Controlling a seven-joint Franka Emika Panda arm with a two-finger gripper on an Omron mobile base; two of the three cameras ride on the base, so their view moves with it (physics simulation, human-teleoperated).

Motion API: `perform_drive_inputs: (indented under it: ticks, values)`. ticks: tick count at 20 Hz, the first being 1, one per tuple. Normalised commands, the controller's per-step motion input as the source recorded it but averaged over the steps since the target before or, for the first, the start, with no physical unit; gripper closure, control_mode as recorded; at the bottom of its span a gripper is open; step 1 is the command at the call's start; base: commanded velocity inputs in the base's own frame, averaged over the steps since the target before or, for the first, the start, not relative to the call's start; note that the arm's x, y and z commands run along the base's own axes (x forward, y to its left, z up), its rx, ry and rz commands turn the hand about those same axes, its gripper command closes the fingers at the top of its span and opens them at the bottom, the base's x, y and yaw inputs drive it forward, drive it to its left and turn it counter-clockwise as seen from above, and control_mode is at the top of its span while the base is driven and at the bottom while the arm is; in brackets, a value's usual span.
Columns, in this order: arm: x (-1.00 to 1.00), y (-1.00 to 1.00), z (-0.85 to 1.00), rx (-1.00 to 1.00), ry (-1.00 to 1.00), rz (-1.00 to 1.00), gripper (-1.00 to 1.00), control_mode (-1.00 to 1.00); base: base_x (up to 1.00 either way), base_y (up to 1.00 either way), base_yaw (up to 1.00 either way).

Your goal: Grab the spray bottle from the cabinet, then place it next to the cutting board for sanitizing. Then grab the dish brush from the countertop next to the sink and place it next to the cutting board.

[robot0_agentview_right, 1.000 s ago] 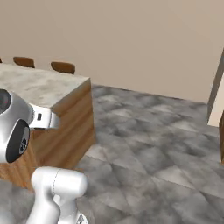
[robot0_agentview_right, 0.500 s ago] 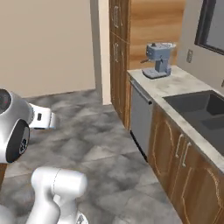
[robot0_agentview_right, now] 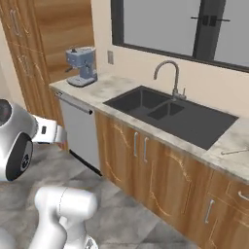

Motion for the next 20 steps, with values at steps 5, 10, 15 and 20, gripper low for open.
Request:
perform_drive_inputs:
  ticks: [5,10,15,20]
  values:
    - [0.0,0.0,0.0,0.0,0.0,0.0,-1.0,1.0,0.63,-0.06,-0.62]
    - [0.0,0.0,0.0,0.0,0.0,0.0,-1.0,1.0,0.14,-0.39,-0.81]
    - [0.0,0.0,0.0,0.0,0.0,0.0,-1.0,1.0,0.67,0.01,-0.6]
    - [0.0,0.0,0.0,0.0,0.0,0.0,-1.0,1.0,0.99,-0.17,-0.03]
